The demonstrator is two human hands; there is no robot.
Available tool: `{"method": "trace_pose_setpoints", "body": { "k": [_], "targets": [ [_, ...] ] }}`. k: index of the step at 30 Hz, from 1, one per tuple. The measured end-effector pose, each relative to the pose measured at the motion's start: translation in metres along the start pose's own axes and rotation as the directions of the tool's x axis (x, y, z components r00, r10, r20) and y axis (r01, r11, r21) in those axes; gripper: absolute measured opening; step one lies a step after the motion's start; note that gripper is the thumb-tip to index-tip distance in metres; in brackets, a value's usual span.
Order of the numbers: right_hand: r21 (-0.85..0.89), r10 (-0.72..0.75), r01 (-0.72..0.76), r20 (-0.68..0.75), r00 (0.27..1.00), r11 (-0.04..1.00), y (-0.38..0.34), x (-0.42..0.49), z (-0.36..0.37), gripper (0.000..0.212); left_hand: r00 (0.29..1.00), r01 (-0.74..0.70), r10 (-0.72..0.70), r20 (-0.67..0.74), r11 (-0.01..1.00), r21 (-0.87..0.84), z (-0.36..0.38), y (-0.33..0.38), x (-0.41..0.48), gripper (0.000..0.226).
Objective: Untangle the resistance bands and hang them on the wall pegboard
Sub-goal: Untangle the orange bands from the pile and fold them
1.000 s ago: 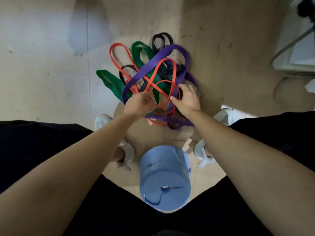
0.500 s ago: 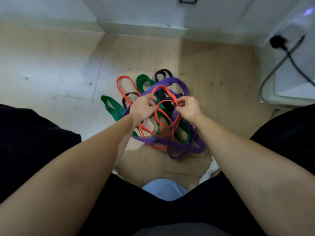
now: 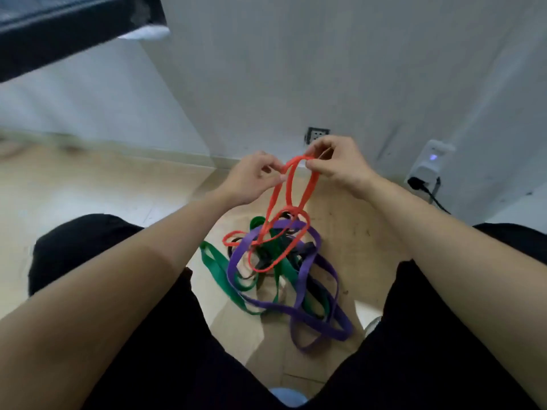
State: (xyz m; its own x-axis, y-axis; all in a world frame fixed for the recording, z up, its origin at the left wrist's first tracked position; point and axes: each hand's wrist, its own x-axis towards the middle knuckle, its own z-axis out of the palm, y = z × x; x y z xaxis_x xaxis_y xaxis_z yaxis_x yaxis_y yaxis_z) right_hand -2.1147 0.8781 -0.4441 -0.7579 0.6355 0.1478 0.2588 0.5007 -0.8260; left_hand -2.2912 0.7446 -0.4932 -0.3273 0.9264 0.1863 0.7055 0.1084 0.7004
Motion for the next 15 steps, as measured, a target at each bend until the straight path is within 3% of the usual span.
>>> {"method": "trace_pose_setpoints", "body": {
  "k": [3, 7, 12, 15],
  "targets": [
    [-0.015, -0.08, 0.079, -0.042, 0.996, 0.997, -0.036, 0.019, -0.026, 0.012, 0.995, -0.094, 0.093, -0.023, 0.993, -0.071, -0.027, 0.033, 0.007, 0.006],
    [-0.058, -0.194, 0.19, -0.08, 0.978, 0.98, -0.069, 0.045, -0.056, 0.011, 0.995, -0.091, 0.08, -0.063, 0.974, -0.207, -0.061, 0.072, 0.022, 0.005],
    [-0.055, -0.272, 0.267, -0.168, 0.947, 0.962, -0.106, 0.091, -0.082, 0.011, 0.973, -0.083, 0.005, -0.232, 0.942, -0.324, -0.113, 0.111, 0.049, 0.017],
    [-0.025, -0.377, 0.388, -0.299, 0.877, 0.921, -0.122, 0.115, -0.088, 0.013, 0.928, -0.138, 0.016, -0.373, 0.942, -0.305, -0.135, 0.124, 0.071, 0.018]
  ]
}}
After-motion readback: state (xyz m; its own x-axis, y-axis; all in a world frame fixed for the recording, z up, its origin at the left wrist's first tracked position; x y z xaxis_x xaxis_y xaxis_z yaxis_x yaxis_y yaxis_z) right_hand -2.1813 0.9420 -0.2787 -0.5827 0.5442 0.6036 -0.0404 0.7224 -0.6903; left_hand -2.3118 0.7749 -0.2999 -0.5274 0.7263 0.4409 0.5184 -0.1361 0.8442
